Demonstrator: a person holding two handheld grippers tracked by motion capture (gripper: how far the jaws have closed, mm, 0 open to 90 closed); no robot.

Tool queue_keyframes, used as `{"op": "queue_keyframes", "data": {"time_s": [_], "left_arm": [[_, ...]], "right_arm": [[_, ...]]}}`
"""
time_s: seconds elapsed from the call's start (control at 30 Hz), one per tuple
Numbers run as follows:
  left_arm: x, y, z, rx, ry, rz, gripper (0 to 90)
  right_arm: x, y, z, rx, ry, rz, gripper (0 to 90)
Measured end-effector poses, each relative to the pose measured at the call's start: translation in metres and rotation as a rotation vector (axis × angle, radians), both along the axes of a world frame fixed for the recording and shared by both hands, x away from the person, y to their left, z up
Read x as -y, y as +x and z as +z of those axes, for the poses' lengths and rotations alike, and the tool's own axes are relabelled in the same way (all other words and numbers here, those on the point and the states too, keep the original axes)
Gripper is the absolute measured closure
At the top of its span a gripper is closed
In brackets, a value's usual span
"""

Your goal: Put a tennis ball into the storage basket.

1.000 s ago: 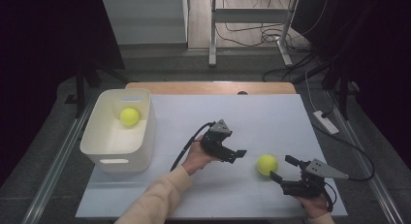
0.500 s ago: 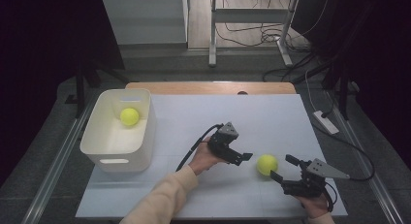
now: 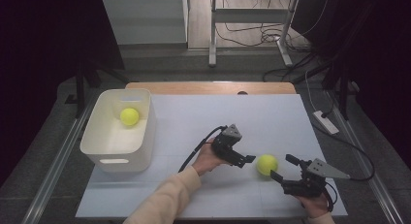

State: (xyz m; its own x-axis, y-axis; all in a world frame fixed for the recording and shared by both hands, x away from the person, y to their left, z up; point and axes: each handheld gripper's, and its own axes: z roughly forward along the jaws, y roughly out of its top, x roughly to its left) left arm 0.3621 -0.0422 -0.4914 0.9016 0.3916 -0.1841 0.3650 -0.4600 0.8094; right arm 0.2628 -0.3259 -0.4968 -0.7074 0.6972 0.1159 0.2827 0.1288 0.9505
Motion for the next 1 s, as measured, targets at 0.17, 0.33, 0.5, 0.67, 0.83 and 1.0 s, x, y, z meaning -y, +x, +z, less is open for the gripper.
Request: {"op": "queue_keyframes", "data": {"time_s": [0.17, 0.33, 0.5, 0.67, 0.83, 1.0], "left_arm": [[0.007, -0.002, -0.002, 0.012, 0.012, -0.023, 5.3], [0.012, -0.003, -0.004, 0.016, 0.014, -0.034, 4.9], [0.014, -0.004, -0.005, 0.009, 0.009, -0.035, 4.6], [0.017, -0.005, -0.006, 0.014, 0.013, -0.043, 4.6], [0.021, -0.006, -0.007, 0.012, 0.004, -0.043, 4.7], [0.025, -0.006, -0.008, 0.012, 0.004, -0.052, 4.7]], "right_arm": [[0.0, 0.0, 0.001, -0.001, -0.001, 0.003, 10.0], [-0.001, 0.0, 0.001, 0.0, -0.001, 0.003, 10.0], [-0.001, 0.0, 0.002, 0.005, -0.001, 0.004, 10.0], [-0.002, -0.001, 0.002, 0.006, -0.001, 0.007, 9.9], [-0.001, -0.001, 0.002, 0.007, 0.002, 0.006, 9.9], [-0.001, -0.001, 0.003, 0.008, 0.004, 0.004, 9.9]]}}
